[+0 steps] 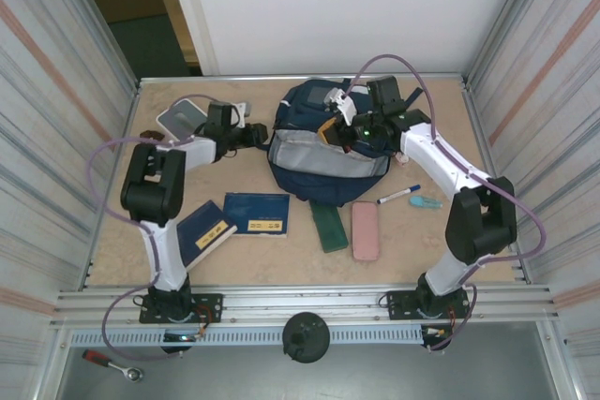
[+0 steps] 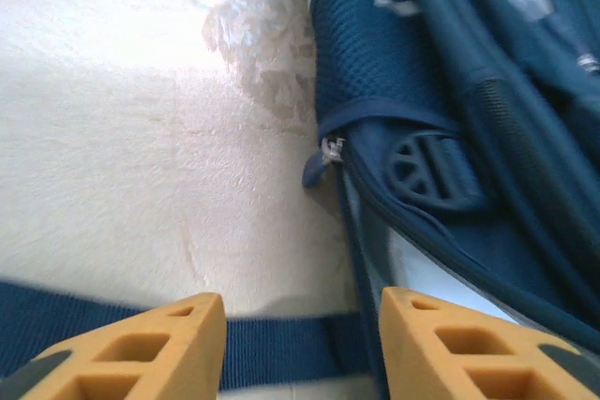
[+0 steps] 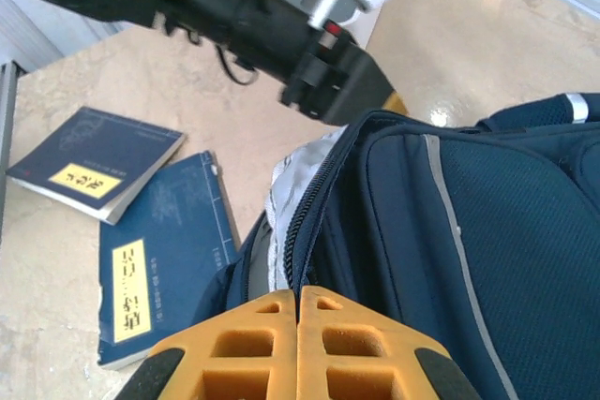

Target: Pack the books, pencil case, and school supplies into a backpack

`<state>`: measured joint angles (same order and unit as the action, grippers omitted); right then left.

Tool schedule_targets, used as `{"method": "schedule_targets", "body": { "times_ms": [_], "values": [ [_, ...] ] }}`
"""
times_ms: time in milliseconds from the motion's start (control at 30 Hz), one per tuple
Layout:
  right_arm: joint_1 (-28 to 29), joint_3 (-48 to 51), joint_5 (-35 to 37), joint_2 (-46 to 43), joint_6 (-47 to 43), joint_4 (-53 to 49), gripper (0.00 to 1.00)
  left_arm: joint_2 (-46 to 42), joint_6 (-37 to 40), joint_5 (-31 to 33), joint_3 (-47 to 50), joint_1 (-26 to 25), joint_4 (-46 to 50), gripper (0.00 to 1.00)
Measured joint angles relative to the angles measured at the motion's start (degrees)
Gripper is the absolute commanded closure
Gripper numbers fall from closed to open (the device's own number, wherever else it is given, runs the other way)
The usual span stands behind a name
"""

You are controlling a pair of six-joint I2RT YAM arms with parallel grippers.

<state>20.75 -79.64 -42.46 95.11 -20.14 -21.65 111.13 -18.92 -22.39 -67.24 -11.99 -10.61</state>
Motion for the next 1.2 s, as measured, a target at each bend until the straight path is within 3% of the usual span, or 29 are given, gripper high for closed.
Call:
{"method": "schedule_targets", "body": {
  "times_ms": [233,367,567,667,767,867,967,1100,1200],
  "values": [
    [2.56,-9.01,4.92,4.61,-3.28,-4.28,1.0,-18.43,3.85,2.75,8.39,1.16,-0.17,0.43],
    [4.87,-10.4,11.08,5.49,-6.8,-6.82,1.0,-24.5,7.1,4.2,10.21,1.11,-0.09,0.42],
    [9.86,-4.15,20.02,4.87,-9.7,-7.67,0.79,-28.92,9.57,4.92,12.9,1.03,-0.15,0.4],
    [11.74,1.49,20.13,3.37,-8.5,-7.82,0.64,-30.12,9.73,5.38,14.78,0.37,0.11,0.38],
    [11.67,8.85,17.64,-0.87,-4.66,-5.75,0.55,-31.12,9.2,6.49,15.98,-1.44,1.55,0.32],
    [9.49,16.68,16.02,-8.17,1.75,-2.36,0.51,-32.79,6.86,7.52,17.35,-4.44,3.5,0.29],
    [2.75,20.7,16.2,-13.94,11.82,0.63,0.44,-33.33,3.93,7.54,18.16,-7.8,5.46,0.3],
    [-9.05,22.84,20.09,-15.19,25.49,4.59,0.36,-30.95,1.2,5.99,18.1,-9.92,7.69,0.28],
    [-12.57,25.46,22.99,-14.19,32.92,6.25,0.36,-28.17,0.15,5.22,17.66,-10.88,9.01,0.26]
  ]
}}
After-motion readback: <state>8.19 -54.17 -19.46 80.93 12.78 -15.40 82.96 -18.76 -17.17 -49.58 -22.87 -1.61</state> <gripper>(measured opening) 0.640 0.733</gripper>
